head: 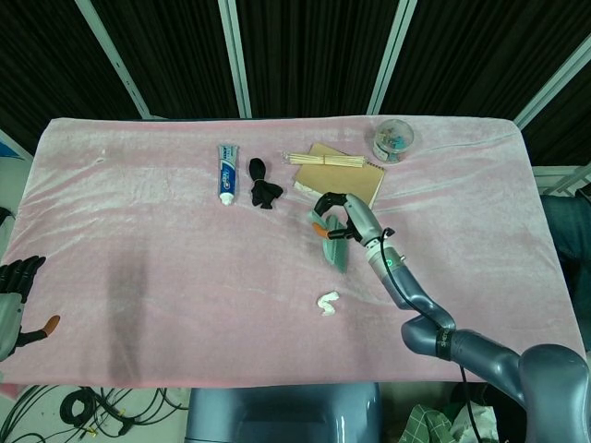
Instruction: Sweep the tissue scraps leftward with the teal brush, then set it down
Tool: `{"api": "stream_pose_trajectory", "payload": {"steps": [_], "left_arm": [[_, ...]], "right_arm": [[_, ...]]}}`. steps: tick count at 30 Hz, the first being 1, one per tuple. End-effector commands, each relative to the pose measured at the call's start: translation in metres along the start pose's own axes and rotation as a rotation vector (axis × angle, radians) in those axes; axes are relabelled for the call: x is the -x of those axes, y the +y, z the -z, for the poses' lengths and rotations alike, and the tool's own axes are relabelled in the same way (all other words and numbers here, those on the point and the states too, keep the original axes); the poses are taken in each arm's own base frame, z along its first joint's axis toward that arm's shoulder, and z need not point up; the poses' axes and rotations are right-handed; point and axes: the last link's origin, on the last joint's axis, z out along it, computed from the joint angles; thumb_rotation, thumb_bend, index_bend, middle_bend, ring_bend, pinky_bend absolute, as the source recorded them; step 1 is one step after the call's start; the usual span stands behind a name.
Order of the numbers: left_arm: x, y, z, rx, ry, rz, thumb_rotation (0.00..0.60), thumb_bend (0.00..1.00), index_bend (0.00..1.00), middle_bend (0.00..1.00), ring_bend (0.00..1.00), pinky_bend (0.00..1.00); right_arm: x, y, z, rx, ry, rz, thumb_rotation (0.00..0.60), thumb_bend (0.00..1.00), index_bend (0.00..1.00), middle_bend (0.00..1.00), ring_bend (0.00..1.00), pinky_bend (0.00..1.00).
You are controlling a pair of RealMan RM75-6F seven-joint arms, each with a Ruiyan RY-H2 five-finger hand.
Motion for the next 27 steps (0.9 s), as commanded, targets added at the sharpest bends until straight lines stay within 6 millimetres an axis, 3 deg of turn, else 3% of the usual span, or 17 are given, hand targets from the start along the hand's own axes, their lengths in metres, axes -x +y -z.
{"api": "stream_pose_trajectory", "payload": {"steps": [1, 6, 13, 15, 18, 27], "left_arm": [[0.0, 0.0, 0.0, 0.0, -0.001, 0.001, 0.6, 0.25, 0.03, 0.06, 0.01, 0.03], [0.0, 0.0, -0.001, 0.0, -0.009, 0.004, 0.6, 0.25, 0.03, 0.05, 0.01, 0.03], [0.0, 0.0, -0.001, 0.0, -0.009, 0.006, 0.6, 0.25, 0.03, 0.05, 0.01, 0.03], [0.0, 0.0, -0.001, 0.0, -0.009, 0.006, 0.6, 0.25, 0.03, 0.05, 0.01, 0.03], [0.0, 0.0, -0.001, 0.001, -0.008, 0.004, 0.6, 0.25, 0.03, 0.05, 0.01, 0.03], [0.001, 0.0, 0.0, 0.0, -0.009, 0.003, 0.6, 0.25, 0.03, 0.05, 0.01, 0.03]], "right_arm": [[0.007, -0.013, 0.002, -0.023, -0.022, -0.135, 0.6, 0.48, 0.79, 0.71, 0.39, 0.17], [0.008, -0.036, 0.011, -0.093, -0.057, -0.298, 0.6, 0.48, 0.79, 0.71, 0.39, 0.17], [-0.005, -0.044, 0.016, -0.147, -0.04, -0.29, 0.6, 0.48, 0.79, 0.71, 0.39, 0.17], [-0.011, -0.043, 0.016, -0.156, -0.021, -0.244, 0.6, 0.48, 0.79, 0.71, 0.39, 0.18], [-0.027, -0.024, 0.016, -0.131, 0.034, 0.049, 0.6, 0.48, 0.79, 0.71, 0.39, 0.17], [-0.026, -0.007, 0.037, -0.036, -0.008, 0.259, 0.6, 0.48, 0.79, 0.73, 0.4, 0.17]]}}
